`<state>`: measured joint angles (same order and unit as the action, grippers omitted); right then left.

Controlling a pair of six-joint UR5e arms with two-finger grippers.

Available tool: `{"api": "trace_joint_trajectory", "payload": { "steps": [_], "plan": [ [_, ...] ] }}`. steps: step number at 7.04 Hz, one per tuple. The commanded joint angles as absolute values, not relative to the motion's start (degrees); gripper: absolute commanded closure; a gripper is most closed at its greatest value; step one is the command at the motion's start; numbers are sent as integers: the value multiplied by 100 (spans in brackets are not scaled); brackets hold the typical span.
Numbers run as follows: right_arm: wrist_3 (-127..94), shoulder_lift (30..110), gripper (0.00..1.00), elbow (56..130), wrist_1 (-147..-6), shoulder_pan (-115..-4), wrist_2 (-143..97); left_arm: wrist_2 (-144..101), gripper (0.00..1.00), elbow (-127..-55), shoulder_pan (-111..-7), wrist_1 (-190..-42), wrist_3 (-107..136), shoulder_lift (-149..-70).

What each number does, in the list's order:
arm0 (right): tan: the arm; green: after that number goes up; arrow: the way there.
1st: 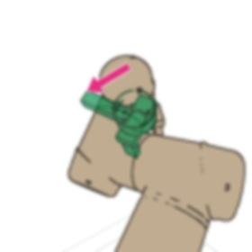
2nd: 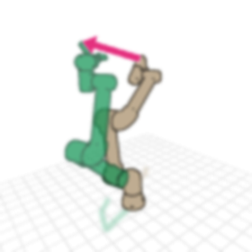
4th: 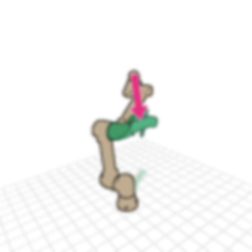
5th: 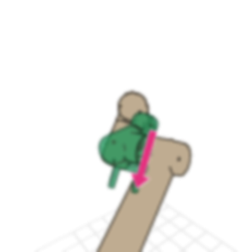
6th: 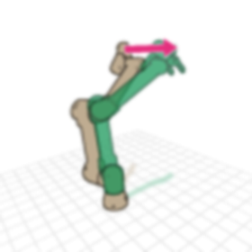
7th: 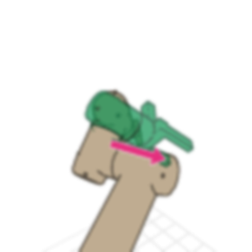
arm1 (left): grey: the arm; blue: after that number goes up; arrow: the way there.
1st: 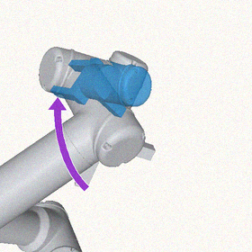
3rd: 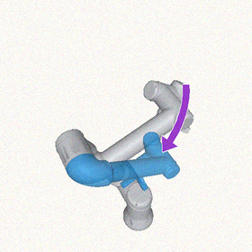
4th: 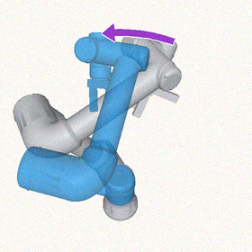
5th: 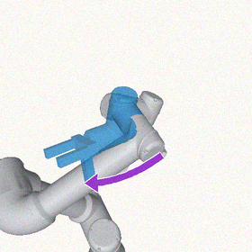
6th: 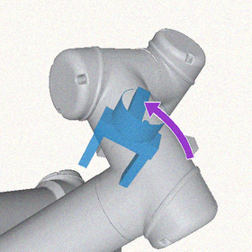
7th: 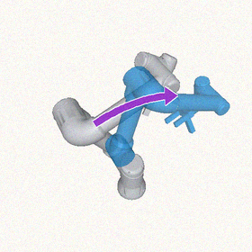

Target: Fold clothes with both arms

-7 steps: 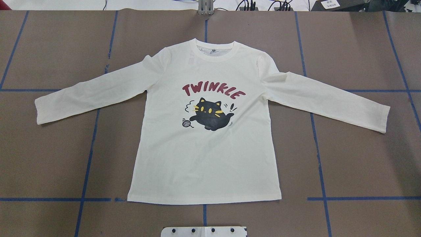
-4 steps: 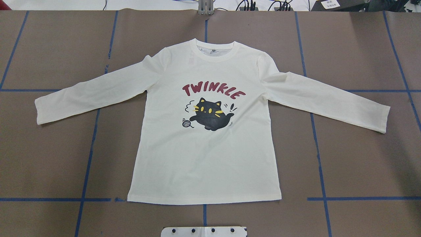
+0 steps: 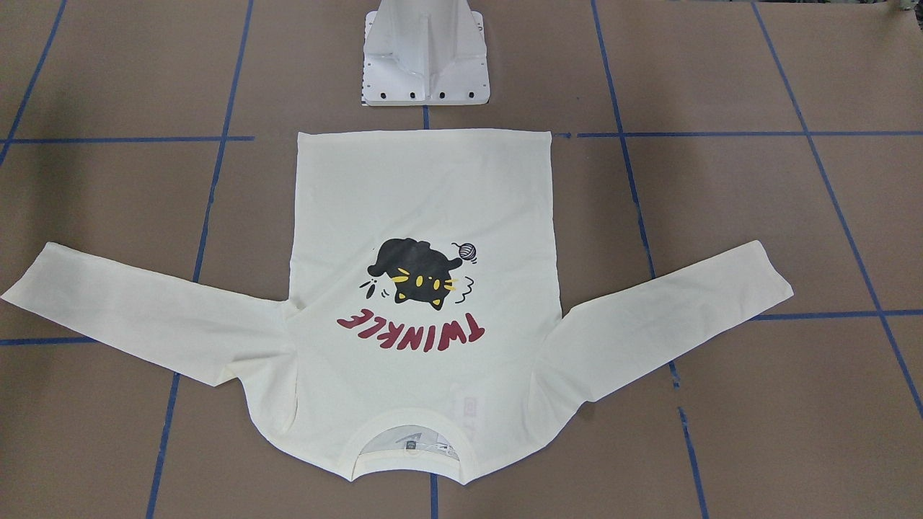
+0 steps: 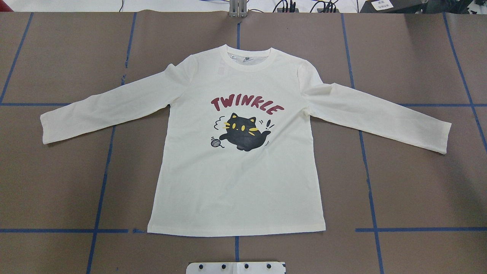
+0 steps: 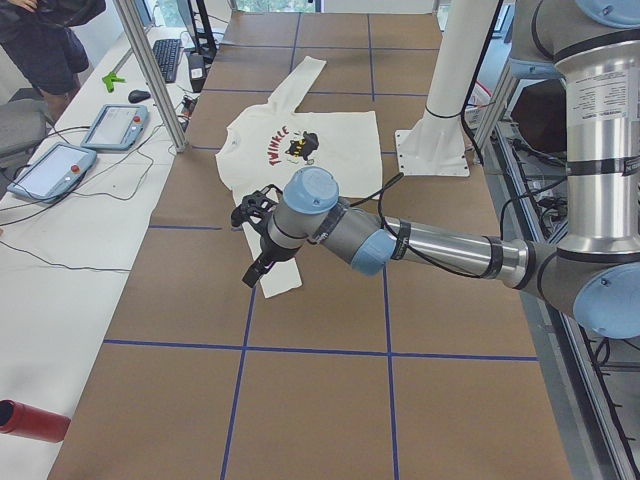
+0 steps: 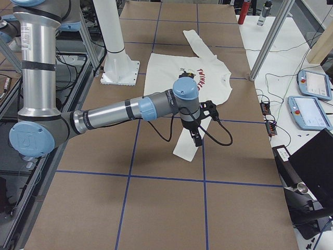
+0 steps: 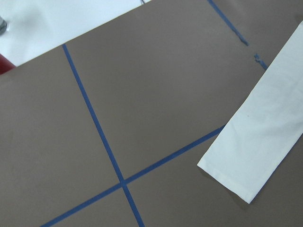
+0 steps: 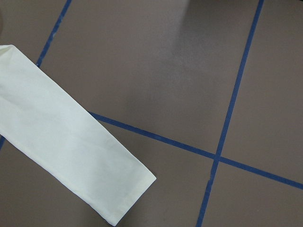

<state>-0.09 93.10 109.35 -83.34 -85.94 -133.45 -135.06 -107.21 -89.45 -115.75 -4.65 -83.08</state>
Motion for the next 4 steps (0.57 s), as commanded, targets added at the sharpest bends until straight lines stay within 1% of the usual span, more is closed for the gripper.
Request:
{"api": "trace_joint_trajectory", "payload": {
  "steps": [1, 2, 3, 4],
  "plan": [
    [-1744, 9299, 0, 10829, -7204, -8003, -13282, -13518, 0, -10705, -8947, -11681, -466, -8332],
    [-2819, 9377, 0, 10497, -6102, -7554, -12880, -13518, 0, -10714, -8947, -11681, -466, -8332],
    [-3796, 9404, 0, 9876, -4812, -7080, -12441, -13518, 0, -10723, -8947, -11681, -466, -8332],
    [-4258, 9430, 7, 9122, -3607, -6806, -12176, -13518, 0, -10740, -8947, -11689, -466, -8332]
  ]
}}
